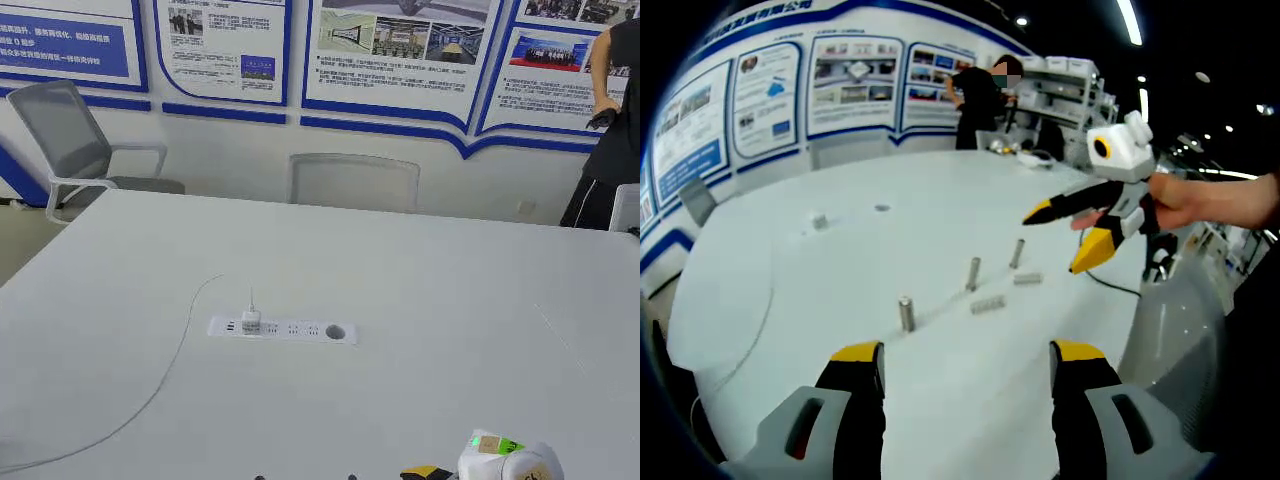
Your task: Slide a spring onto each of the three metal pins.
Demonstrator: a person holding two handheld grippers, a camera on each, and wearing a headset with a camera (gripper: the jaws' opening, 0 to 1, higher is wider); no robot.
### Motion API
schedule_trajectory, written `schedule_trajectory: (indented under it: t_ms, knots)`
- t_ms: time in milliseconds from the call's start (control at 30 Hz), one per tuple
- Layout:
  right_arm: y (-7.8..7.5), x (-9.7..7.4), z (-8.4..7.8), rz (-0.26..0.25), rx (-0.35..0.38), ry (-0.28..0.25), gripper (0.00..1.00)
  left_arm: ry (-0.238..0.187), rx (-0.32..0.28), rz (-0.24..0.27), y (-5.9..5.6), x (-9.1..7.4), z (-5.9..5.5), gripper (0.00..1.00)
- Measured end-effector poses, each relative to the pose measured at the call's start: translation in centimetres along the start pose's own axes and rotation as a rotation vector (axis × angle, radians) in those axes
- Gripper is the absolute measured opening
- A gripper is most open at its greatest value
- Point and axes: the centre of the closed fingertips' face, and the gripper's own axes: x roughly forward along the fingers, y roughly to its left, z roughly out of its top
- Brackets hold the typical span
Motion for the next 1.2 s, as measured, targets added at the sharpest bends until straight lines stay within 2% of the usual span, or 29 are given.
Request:
schedule_trajectory:
  t_ms: [400,767,1200]
  knots:
    - [-0.4,-2.1,-1.4,-0.042,0.018,-0.012,0.85,0.001,0.003,0.000,-0.1,0.3,0.3,0.69]
    - [-1.3,-3.6,-2.1,-0.087,0.048,-0.047,0.88,-0.003,-0.005,0.016,0.8,0.6,0.6,0.71]
    - [-1.8,-4.9,-4.9,-0.111,0.101,-0.043,0.90,0.003,-0.016,0.025,1.6,1.6,0.9,0.71]
